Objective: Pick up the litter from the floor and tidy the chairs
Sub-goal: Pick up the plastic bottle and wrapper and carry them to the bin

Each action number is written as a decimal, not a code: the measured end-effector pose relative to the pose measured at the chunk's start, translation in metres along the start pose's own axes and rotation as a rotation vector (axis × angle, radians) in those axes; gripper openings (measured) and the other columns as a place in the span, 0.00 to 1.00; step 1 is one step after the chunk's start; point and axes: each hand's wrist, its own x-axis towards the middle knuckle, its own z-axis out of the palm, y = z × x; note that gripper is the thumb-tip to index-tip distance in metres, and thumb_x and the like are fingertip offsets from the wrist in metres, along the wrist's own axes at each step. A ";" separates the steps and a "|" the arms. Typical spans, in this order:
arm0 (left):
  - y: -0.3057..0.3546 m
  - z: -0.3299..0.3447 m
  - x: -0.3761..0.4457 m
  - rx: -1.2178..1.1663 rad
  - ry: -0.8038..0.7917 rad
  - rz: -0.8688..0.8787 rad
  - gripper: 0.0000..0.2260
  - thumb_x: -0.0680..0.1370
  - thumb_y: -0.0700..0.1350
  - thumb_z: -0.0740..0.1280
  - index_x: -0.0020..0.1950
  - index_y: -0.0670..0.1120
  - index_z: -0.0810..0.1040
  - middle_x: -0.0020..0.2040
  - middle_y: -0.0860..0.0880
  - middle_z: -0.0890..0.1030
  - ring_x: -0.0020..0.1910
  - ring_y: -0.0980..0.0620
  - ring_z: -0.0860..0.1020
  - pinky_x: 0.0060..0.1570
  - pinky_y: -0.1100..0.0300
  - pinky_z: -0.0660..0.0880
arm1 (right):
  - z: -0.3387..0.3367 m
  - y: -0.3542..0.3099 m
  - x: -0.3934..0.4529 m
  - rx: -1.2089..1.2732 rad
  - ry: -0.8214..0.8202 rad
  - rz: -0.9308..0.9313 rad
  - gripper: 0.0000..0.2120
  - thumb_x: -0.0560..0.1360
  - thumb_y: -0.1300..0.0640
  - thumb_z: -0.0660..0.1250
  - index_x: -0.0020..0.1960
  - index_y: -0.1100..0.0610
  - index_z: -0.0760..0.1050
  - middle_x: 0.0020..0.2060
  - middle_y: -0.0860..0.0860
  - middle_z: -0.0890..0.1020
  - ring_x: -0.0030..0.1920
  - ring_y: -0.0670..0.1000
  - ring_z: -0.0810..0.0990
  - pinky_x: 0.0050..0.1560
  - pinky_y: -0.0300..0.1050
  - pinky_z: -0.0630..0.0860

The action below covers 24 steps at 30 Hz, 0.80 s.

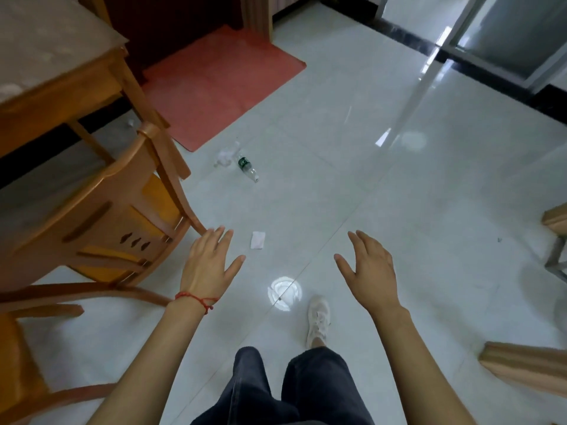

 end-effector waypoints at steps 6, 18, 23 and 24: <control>0.031 -0.008 0.064 -0.045 0.045 -0.167 0.26 0.75 0.54 0.61 0.67 0.38 0.68 0.68 0.37 0.70 0.69 0.38 0.64 0.66 0.44 0.61 | -0.026 0.018 0.107 -0.034 -0.077 -0.157 0.25 0.77 0.47 0.60 0.69 0.59 0.64 0.68 0.57 0.68 0.69 0.56 0.65 0.68 0.51 0.58; 0.002 0.003 0.169 -0.123 0.012 -0.414 0.44 0.73 0.69 0.35 0.66 0.38 0.69 0.66 0.36 0.71 0.66 0.36 0.67 0.63 0.42 0.65 | 0.002 -0.030 0.292 -0.116 -0.258 -0.405 0.25 0.77 0.47 0.60 0.69 0.59 0.63 0.69 0.57 0.68 0.69 0.56 0.64 0.68 0.50 0.57; -0.020 0.005 0.208 -0.171 -0.015 -0.495 0.38 0.77 0.65 0.40 0.63 0.36 0.72 0.61 0.34 0.75 0.62 0.33 0.72 0.59 0.39 0.69 | 0.022 -0.067 0.352 -0.136 -0.339 -0.519 0.25 0.77 0.48 0.60 0.69 0.59 0.63 0.68 0.57 0.68 0.68 0.56 0.65 0.68 0.50 0.58; -0.023 0.005 0.214 -0.182 -0.018 -0.513 0.38 0.77 0.64 0.41 0.63 0.36 0.72 0.61 0.34 0.75 0.61 0.34 0.72 0.59 0.40 0.69 | 0.026 -0.074 0.363 -0.150 -0.362 -0.548 0.25 0.77 0.47 0.60 0.70 0.58 0.63 0.69 0.57 0.68 0.69 0.56 0.64 0.68 0.50 0.57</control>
